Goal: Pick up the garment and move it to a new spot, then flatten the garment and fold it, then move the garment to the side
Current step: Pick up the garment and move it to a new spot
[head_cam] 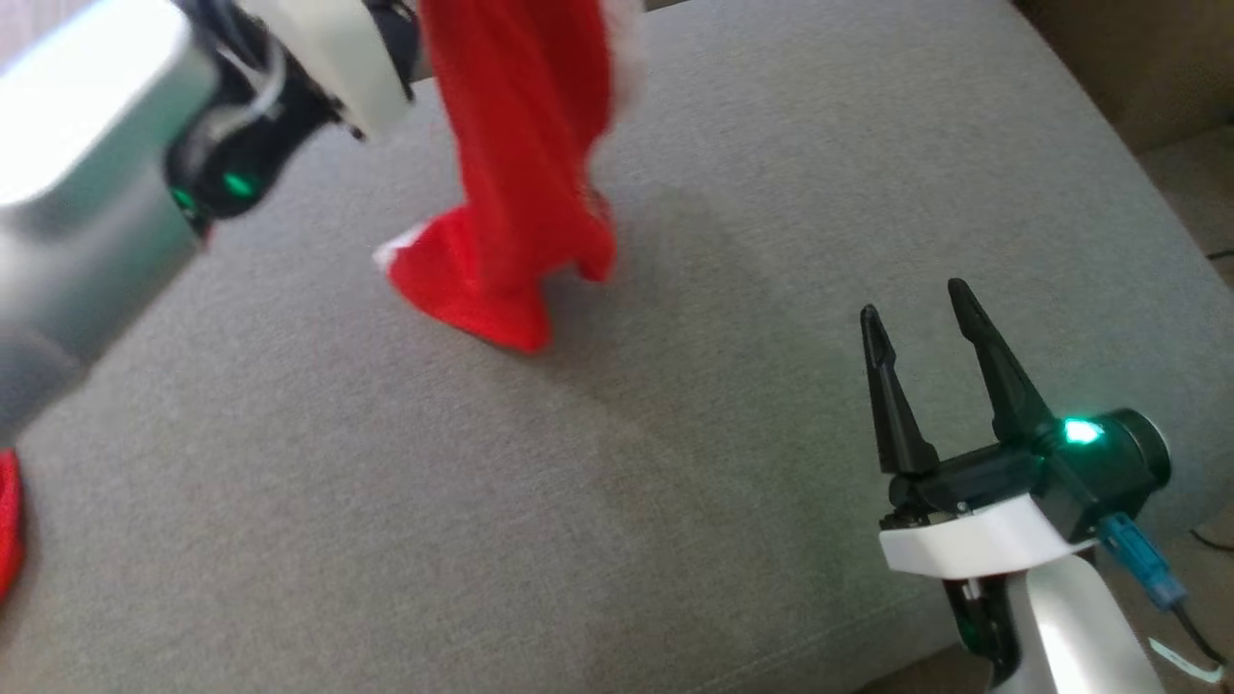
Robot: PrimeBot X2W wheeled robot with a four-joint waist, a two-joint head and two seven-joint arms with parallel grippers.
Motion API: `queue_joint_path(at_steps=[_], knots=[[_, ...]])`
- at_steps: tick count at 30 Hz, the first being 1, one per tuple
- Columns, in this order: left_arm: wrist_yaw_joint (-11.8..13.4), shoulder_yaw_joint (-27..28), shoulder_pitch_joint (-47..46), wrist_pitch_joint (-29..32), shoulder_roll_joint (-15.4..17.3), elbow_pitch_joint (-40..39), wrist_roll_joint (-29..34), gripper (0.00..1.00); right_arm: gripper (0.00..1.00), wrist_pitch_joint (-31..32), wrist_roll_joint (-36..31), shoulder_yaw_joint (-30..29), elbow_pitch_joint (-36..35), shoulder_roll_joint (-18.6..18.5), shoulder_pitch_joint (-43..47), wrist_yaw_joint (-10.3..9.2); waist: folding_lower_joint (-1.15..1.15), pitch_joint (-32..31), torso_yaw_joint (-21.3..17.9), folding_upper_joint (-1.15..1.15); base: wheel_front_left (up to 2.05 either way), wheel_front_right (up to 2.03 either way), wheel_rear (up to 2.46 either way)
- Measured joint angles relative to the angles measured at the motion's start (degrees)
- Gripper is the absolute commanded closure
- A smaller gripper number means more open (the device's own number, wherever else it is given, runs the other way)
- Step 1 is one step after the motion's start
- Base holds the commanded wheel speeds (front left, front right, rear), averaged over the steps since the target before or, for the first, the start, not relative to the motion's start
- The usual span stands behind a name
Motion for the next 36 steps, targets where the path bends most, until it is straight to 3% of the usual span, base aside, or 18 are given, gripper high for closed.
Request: queue_joint_path(at_steps=[4, 9, 11, 12, 13, 14, 18, 20, 27, 32, 36], knots=[[0.00, 0.01, 5.45, -3.28, -1.04, -0.67, -0.86, 1.00, 0.00, 0.00, 0.01, -0.55, -0.36, 0.00, 0.19, 0.00, 0.02, 0.46, 0.05, 0.00, 0.00, 0.00, 0.00], [0.58, -0.43, 22.47, -9.20, -2.27, -0.02, -0.89, 1.00, 0.00, 0.00, -0.01, -0.64, -0.35, 0.01, 0.26, 0.00, 0.03, 1.56, 2.40, 0.00, 0.00, 0.00, 0.00], [0.56, -0.56, 29.60, -10.95, -3.33, 0.12, -2.31, 0.83, 0.00, 0.00, -0.11, -0.80, -0.31, 0.01, 0.44, 0.00, 0.03, 1.87, 3.57, 0.00, 0.00, 0.00, 0.00], [0.53, -0.64, 32.65, -10.96, -3.96, 0.13, -2.48, 0.58, 0.00, 0.00, -0.25, -0.89, -0.25, 0.02, 0.60, 0.00, 0.02, 1.99, 4.19, 0.00, 0.00, 0.00, 0.00], [0.52, -0.69, 35.28, -11.13, -4.49, 0.13, -2.24, 0.21, 0.00, 0.00, -0.40, -0.99, -0.21, 0.02, 0.81, 0.00, 0.02, 2.06, 4.84, 0.00, 0.00, 0.00, 0.00], [0.51, -0.69, 37.56, -11.74, -4.97, 0.20, -1.93, 0.00, 0.00, 0.00, -0.59, -1.13, -0.02, 0.02, 0.91, 0.00, 0.02, 2.07, 5.53, 0.00, 0.00, 0.00, 0.00], [0.53, -0.07, 42.85, -14.71, -6.68, 1.49, -0.96, 0.00, 0.00, 0.00, -1.53, -2.21, 0.97, 0.04, 1.19, 0.00, 0.02, 1.39, 8.62, 0.00, 0.00, 0.00, 0.00], [1.72, 3.64, 45.04, -15.44, -7.33, 2.22, 0.51, 0.00, 0.00, 0.00, -1.62, -2.30, 1.62, 0.04, 2.20, 0.00, 0.02, 0.51, 10.31, 0.00, 0.00, 0.00, 0.00], [6.67, 25.55, 61.53, -15.56, -8.68, -2.85, 14.60, 0.00, 0.00, 0.01, -1.49, -2.24, 5.04, 0.10, 7.53, 0.00, 0.01, -4.97, 15.92, 0.00, 0.00, 0.00, 0.00], [7.14, 41.51, 76.43, -15.56, -11.91, -9.38, 24.03, 0.00, 0.00, 0.01, 4.27, -4.30, 6.00, 0.23, 8.46, 0.00, 0.01, -8.69, 20.04, 0.00, 0.00, 0.00, 0.00], [8.34, 54.54, 83.92, -15.64, -15.48, -13.49, 34.71, 0.00, 0.00, 0.01, 4.85, -4.44, 6.98, 0.29, 10.31, 0.00, 0.00, -11.76, 22.37, 0.00, 0.00, 0.00, 0.00]])
